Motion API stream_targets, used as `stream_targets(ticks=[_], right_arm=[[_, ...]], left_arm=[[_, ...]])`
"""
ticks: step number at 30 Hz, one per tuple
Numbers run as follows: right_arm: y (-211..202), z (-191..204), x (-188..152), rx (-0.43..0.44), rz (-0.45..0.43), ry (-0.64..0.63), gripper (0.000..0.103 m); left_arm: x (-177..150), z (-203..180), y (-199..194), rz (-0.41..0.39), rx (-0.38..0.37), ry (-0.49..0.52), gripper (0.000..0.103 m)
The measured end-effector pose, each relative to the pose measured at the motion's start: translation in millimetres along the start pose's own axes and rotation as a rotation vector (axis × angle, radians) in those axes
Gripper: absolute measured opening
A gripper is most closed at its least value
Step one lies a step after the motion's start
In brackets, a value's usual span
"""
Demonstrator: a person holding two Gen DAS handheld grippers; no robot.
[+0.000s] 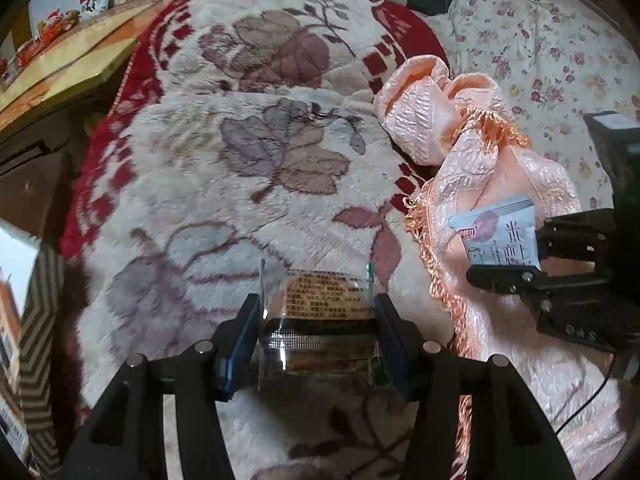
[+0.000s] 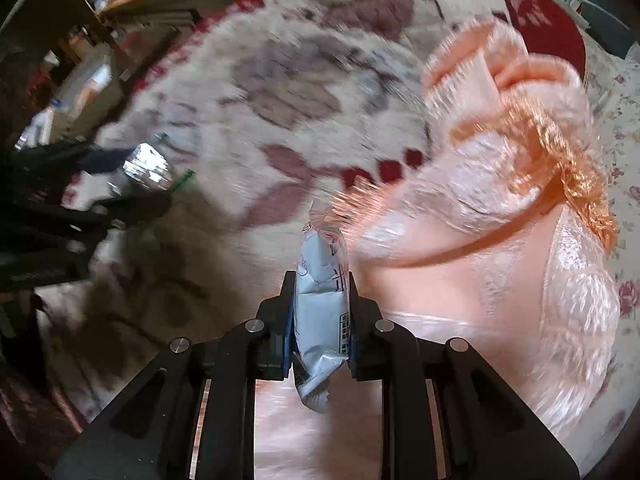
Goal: Organize snacks
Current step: 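Grasp the round cake packet with the left gripper while the right grasps the white sachet, then carry the cake packet and white sachet over the white tray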
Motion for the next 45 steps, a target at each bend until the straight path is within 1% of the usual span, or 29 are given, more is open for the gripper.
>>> stream_targets(ticks=[3, 4, 9, 10, 16, 21, 25, 32, 38, 45], right_arm=[[-11, 30, -15, 0.056, -0.041, 0.001, 0.019], [-11, 50, -28, 0.074, -0.053, 0.004, 0.019], [-2, 97, -50, 0.182, -0.087, 0.066, 0.019], [5, 106, -54, 0.192, -0.089, 0.074, 0.019], [9, 153, -73, 0.263, -0.102, 0.115, 0.019], [9, 185, -77, 0.312, -0.129, 0.140, 0.019], [10, 214, -80, 0.316, -0.121, 0.105, 0.019], [8, 247, -73, 0.300, -0.120, 0.054, 0.019], [4, 278, -59, 0.292, -0.118, -0.012, 0.019], [7, 322, -41, 0.302, -0.106, -0.093, 0.019]], left_arm=[[-12, 8, -13, -0.011, 0.011, -0.008, 0.059], [-17, 13, -18, -0.015, 0.021, -0.014, 0.059], [-42, 37, -48, -0.043, 0.091, -0.042, 0.059], [-47, 42, -55, -0.049, 0.110, -0.045, 0.059], [-80, 66, -86, -0.074, 0.199, -0.079, 0.059], [-100, 80, -103, -0.087, 0.230, -0.112, 0.059], [-113, 92, -116, -0.100, 0.255, -0.141, 0.059], [-133, 110, -130, -0.113, 0.286, -0.187, 0.059], [-151, 132, -143, -0.120, 0.318, -0.241, 0.059], [-177, 163, -162, -0.127, 0.361, -0.315, 0.059]])
Point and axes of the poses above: each gripper's, at about its wrist camera, not at the fingertips, and y roughly the way its jaws point, z to its left, x to its top, the point moved 3 cm from there along y, roughly the way its jaws point, and after that the axes turned 15 degrees about y, right-handed, at the moved point
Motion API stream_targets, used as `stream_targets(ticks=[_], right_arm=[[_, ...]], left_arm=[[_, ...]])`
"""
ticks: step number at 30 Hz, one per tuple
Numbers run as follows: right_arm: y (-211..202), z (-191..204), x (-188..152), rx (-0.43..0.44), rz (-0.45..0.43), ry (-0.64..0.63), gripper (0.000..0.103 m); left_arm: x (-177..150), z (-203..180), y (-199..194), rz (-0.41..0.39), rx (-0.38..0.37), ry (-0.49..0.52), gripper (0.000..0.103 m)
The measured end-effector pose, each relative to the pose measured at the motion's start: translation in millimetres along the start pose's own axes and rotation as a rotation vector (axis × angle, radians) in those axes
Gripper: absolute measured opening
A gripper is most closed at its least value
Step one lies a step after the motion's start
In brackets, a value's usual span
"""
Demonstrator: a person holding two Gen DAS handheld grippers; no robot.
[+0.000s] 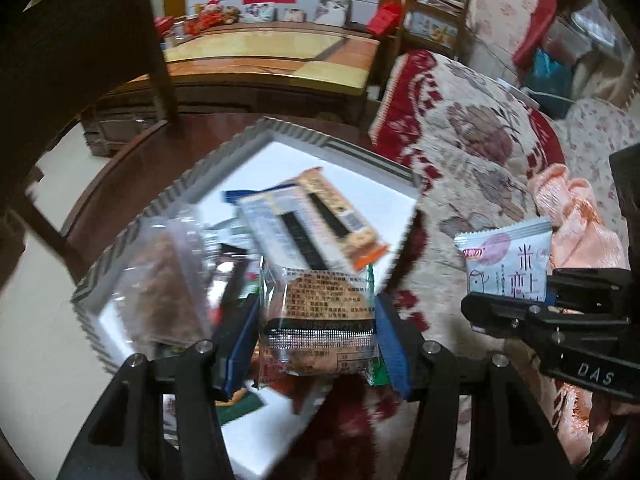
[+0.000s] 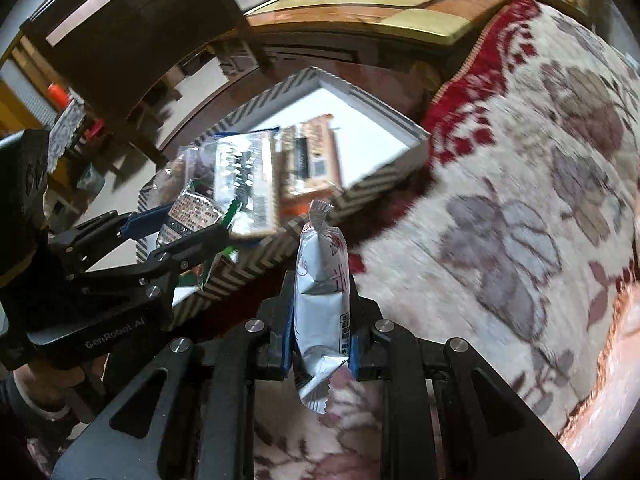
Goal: Organize snacks
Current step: 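Carry the cake packet and white sachet over the white tray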
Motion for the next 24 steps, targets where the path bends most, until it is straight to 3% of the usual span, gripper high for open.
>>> stream_targets(ticks=[10, 24], right_arm=[[37, 52, 29, 0.053, 0.053, -0.065, 0.019], [96, 112, 56, 0.138, 0.144, -0.131, 0.019]], left_arm=[[-25, 46, -5, 0.023, 0.063, -0.076, 0.059], [-30, 57, 16, 0.071, 0.074, -0.101, 0.059]])
Point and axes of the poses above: each gripper's, at about its wrist camera, not at the fingertips, and y roughly the way its jaws point, z to its left, x to its top, the point moved 3 cm from there along y, roughly the way its jaws point, and after that the axes turned 15 degrees about y, right-handed, at the moved point
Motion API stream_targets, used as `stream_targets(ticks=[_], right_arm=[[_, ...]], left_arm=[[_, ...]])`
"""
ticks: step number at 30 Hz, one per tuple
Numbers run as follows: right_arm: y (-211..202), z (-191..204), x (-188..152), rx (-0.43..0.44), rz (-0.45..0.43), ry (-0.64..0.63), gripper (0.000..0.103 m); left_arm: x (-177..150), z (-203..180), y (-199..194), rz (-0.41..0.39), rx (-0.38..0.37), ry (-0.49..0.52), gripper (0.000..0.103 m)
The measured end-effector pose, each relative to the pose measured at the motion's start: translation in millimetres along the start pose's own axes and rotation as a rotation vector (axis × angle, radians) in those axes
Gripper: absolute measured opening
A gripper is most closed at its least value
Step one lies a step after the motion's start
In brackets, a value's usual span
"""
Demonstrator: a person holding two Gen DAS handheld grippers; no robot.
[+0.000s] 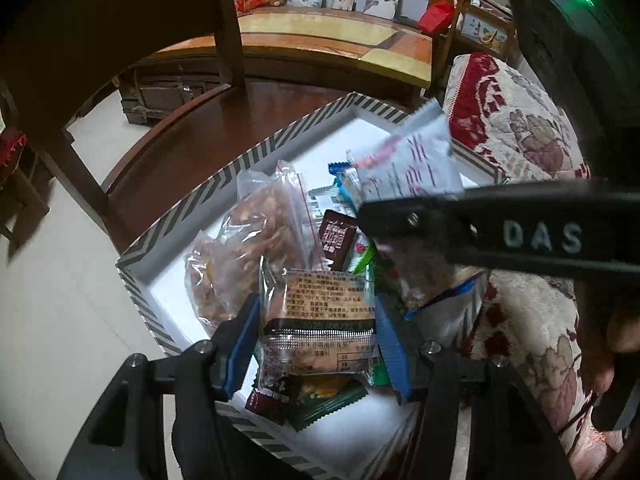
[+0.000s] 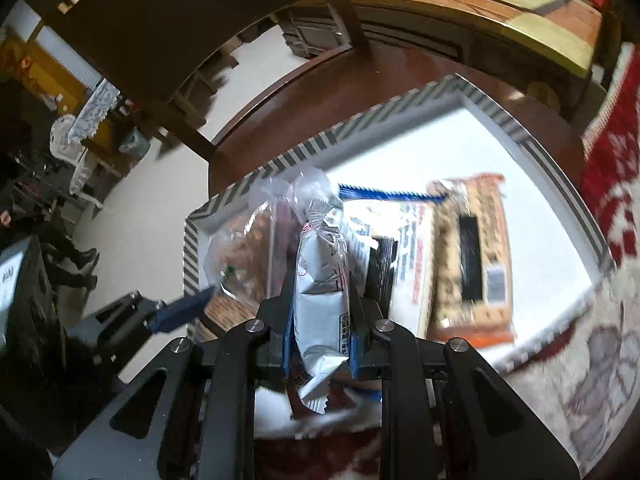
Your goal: Organize snacks
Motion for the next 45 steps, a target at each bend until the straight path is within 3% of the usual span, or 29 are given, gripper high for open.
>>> stream_targets(ticks=[6, 11, 12, 13, 16, 19, 25, 30, 33, 37, 45], right_arm=[[16, 0, 11, -0.038, 0.009, -0.006, 0.019], [19, 0, 7, -0.014, 0.011, -0.025, 0.020], [17, -1, 7, -0.009, 0.005, -0.021, 0.023], [13, -2, 7, 0.004, -0.002, -0.013, 0.033], [1, -2, 3, 0.020, -0.030, 0.000, 0.052], [-15, -5, -2, -0.026, -0.067, -0.004, 0.052], [-55, -19, -25, -0.013, -0.179, 0.060, 0.052], [-83, -27, -54, -0.153, -0.333, 0.075, 0.052], [-97, -33, -72, -0.153, -0.399, 0.103, 0.052], [-106, -37, -88, -0.177, -0.424, 0.111, 0.053], [-121, -45, -111, -0.162, -0.427, 0.148, 0.053]], left_arm=[[7, 0, 6, 0.003, 0.002, -0.010, 0.059], [11, 1, 12, 0.020, 0.019, -0.040, 0.067], [10, 1, 12, 0.022, 0.026, -0.042, 0.072], [10, 1, 12, 0.022, 0.029, -0.043, 0.076], [8, 2, 12, 0.023, 0.031, -0.059, 0.080], [7, 3, 6, 0.002, 0.043, -0.065, 0.083], [5, 0, -11, -0.068, 0.062, -0.080, 0.089], [2, -8, -26, -0.115, 0.097, -0.067, 0.094], [2, -11, -38, -0.143, 0.120, -0.069, 0.096], [5, -17, -51, -0.149, 0.176, -0.039, 0.099], [4, -26, -75, -0.193, 0.171, -0.027, 0.099]])
Point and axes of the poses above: each gripper's, at about its wrist camera, not at the fingertips, and y roughly the way its jaws point, z to its left, x to its top, the point moved 3 cm from there along y, roughly the way its jaws point, and after that the axes turned 15 degrees about y, right-handed, at the moved point
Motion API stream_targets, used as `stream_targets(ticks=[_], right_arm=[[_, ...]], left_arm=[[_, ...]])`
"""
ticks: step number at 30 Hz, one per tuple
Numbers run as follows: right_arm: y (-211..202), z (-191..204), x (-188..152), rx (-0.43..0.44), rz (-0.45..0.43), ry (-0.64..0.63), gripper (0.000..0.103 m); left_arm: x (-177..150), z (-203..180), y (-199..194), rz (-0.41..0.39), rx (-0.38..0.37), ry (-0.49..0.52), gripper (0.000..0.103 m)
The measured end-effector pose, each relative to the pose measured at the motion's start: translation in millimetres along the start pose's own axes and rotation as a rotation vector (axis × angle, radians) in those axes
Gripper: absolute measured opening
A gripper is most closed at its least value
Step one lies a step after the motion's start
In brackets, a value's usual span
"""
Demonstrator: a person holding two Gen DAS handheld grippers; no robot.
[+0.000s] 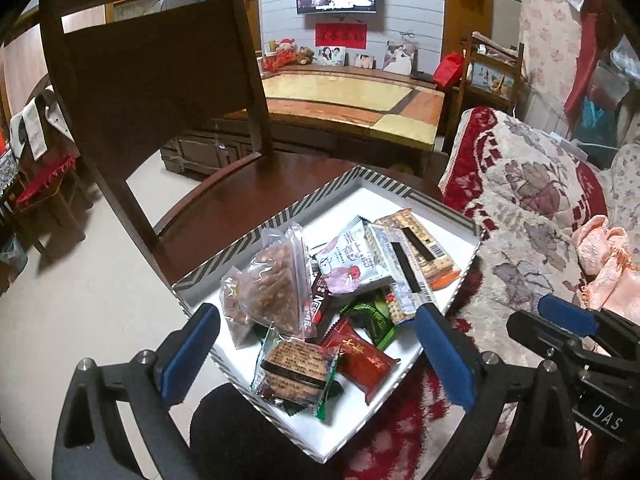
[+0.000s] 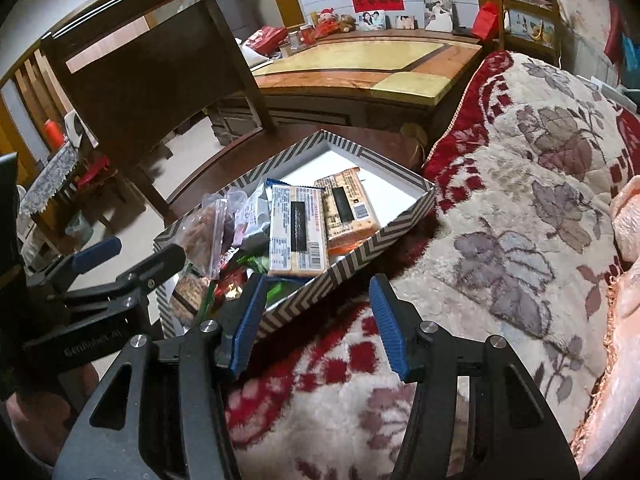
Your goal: Organize snacks
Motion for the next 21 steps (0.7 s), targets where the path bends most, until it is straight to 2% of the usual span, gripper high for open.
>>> stream_targets(ticks=[12, 21], right_arm=[[-22, 4, -6, 0.019, -0.027, -0.013, 0.053], [-22, 7, -8, 0.018, -0.024, -0.017, 0.053]], left_arm=[[6, -10, -24, -0.045, 0.019, 0.030, 0.099], [6, -12, -26, -0.042, 0.002, 0.039, 0.099]])
Point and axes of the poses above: each gripper's, at about its wrist camera, not at the fingertips, and y roughly the way its jaws point, z to its left, x to its top, the point moved 3 cm from there along y, roughly the way its jaws point, and after that the axes turned 15 degrees about y, right-handed, at the moved point
